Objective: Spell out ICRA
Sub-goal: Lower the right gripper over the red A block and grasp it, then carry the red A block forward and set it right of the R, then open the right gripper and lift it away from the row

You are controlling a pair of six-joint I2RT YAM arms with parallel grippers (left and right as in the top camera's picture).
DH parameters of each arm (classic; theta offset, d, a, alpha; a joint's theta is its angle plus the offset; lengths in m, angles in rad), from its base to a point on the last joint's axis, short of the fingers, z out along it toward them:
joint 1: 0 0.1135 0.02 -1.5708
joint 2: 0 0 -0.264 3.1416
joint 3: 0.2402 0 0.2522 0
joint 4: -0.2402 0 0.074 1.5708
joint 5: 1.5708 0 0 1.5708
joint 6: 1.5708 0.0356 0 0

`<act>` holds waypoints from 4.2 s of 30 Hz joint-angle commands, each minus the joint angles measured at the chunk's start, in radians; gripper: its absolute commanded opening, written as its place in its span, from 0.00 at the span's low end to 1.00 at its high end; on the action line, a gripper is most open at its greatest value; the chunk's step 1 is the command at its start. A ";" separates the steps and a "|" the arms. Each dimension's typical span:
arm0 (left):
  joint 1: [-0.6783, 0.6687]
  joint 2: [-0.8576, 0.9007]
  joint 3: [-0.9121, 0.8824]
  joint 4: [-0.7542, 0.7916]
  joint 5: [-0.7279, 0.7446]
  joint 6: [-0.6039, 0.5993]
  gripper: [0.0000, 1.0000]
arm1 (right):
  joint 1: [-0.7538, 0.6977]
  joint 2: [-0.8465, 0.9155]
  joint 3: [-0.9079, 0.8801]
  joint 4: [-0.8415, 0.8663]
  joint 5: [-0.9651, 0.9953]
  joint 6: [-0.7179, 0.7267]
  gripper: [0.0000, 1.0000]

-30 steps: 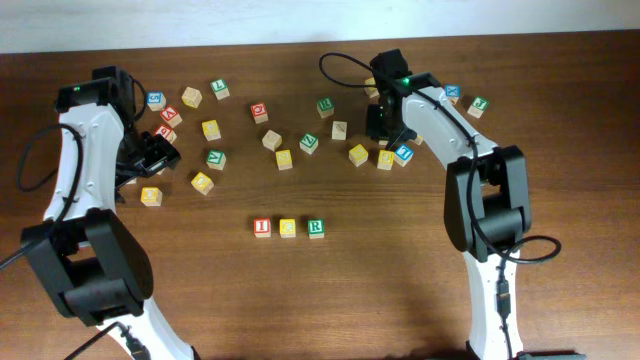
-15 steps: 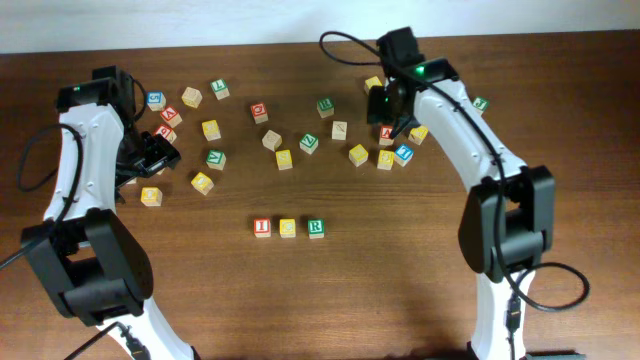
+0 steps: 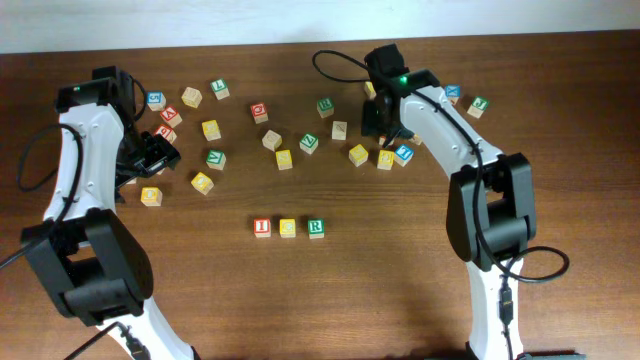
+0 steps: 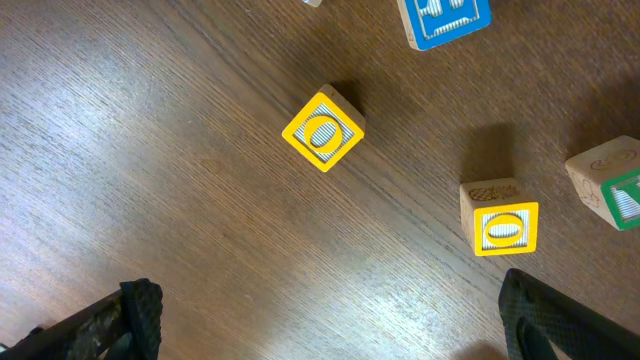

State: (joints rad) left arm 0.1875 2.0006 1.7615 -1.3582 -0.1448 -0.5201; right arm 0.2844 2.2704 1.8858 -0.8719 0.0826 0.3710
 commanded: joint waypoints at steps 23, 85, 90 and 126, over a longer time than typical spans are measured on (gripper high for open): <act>0.003 -0.017 0.002 -0.001 0.003 0.005 0.99 | 0.003 0.010 -0.116 0.109 0.061 0.008 0.34; 0.003 -0.017 0.002 -0.001 0.003 0.005 0.99 | 0.396 -0.429 -0.780 0.274 -0.023 0.307 0.29; 0.003 -0.017 0.002 -0.001 0.003 0.005 0.99 | 0.396 -0.429 -0.780 0.283 -0.053 0.288 0.26; 0.003 -0.017 0.002 -0.001 0.003 0.005 0.99 | 0.396 -0.721 -0.486 -0.177 -0.063 0.261 0.68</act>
State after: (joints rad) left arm 0.1875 2.0006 1.7615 -1.3586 -0.1452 -0.5201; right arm 0.6762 1.6962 1.3655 -1.0096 0.0086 0.6411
